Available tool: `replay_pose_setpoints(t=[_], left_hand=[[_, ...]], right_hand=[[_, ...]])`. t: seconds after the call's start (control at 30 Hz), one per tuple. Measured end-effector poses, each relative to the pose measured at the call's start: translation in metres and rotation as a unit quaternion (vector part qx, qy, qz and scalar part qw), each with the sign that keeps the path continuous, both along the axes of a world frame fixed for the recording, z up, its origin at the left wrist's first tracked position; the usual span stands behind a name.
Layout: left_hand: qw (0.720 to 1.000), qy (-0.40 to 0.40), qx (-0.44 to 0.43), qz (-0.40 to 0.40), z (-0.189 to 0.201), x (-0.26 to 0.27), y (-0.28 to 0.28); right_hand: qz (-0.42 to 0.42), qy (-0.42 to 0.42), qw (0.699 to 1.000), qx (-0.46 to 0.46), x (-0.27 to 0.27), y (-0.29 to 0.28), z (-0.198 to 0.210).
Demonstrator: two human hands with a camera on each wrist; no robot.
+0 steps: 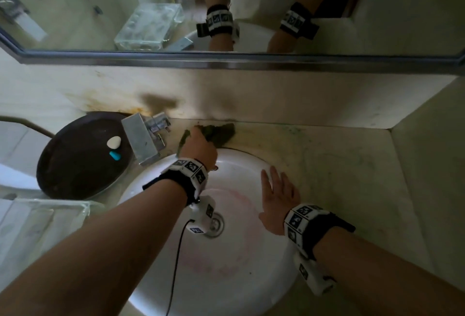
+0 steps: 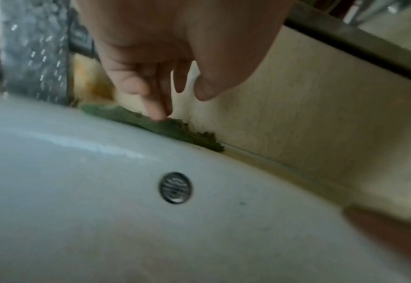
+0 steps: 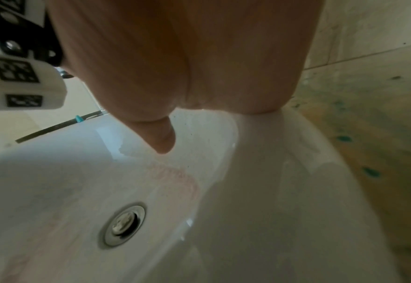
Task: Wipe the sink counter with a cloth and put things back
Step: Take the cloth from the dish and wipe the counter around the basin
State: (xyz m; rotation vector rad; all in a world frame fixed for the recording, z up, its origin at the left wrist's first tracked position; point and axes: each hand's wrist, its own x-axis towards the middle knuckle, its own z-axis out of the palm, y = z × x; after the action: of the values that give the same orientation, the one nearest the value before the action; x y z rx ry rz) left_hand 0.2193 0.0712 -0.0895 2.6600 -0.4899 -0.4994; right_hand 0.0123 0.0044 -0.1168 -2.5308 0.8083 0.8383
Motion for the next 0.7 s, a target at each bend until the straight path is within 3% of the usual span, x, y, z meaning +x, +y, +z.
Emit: replay_pose_setpoints(t=[0.07, 0.13, 0.23, 0.3, 0.33, 0.43, 0.53, 0.63, 0.7], left_hand=[[0.994, -0.093, 0.012, -0.054, 0.001, 0.014, 0.004], [0.977, -0.134, 0.034, -0.162, -0.003, 0.023, 0.005], [0.954, -0.052, 0.114, -0.274, -0.02, 0.023, 0.007], [0.929, -0.048, 0.201, -0.308, -0.031, 0.02, 0.01], [0.929, -0.048, 0.216, -0.297, -0.036, 0.02, 0.012], [0.969, -0.005, 0.187, -0.162, -0.041, 0.034, 0.016], [0.98, 0.027, 0.186, -0.065, -0.046, 0.049, 0.017], [0.983, 0.044, 0.172, -0.042, -0.049, 0.055, 0.008], [0.982, 0.036, 0.172, -0.075, -0.054, 0.059, -0.003]], right_hand=[[-0.004, -0.01, 1.0, -0.008, -0.001, 0.002, -0.003], [-0.003, -0.031, 0.999, -0.032, 0.001, 0.002, -0.005], [0.017, -0.047, 0.997, -0.066, 0.001, 0.003, -0.007], [0.031, -0.053, 0.995, -0.085, 0.002, 0.003, -0.009], [0.036, -0.062, 0.993, -0.092, 0.003, 0.001, -0.013], [0.07, -0.145, 0.979, -0.123, 0.005, -0.012, -0.023], [0.09, -0.172, 0.971, -0.138, 0.005, -0.023, -0.034], [0.096, -0.224, 0.957, -0.157, 0.005, -0.021, -0.038], [0.095, -0.219, 0.958, -0.162, 0.006, -0.021, -0.038]])
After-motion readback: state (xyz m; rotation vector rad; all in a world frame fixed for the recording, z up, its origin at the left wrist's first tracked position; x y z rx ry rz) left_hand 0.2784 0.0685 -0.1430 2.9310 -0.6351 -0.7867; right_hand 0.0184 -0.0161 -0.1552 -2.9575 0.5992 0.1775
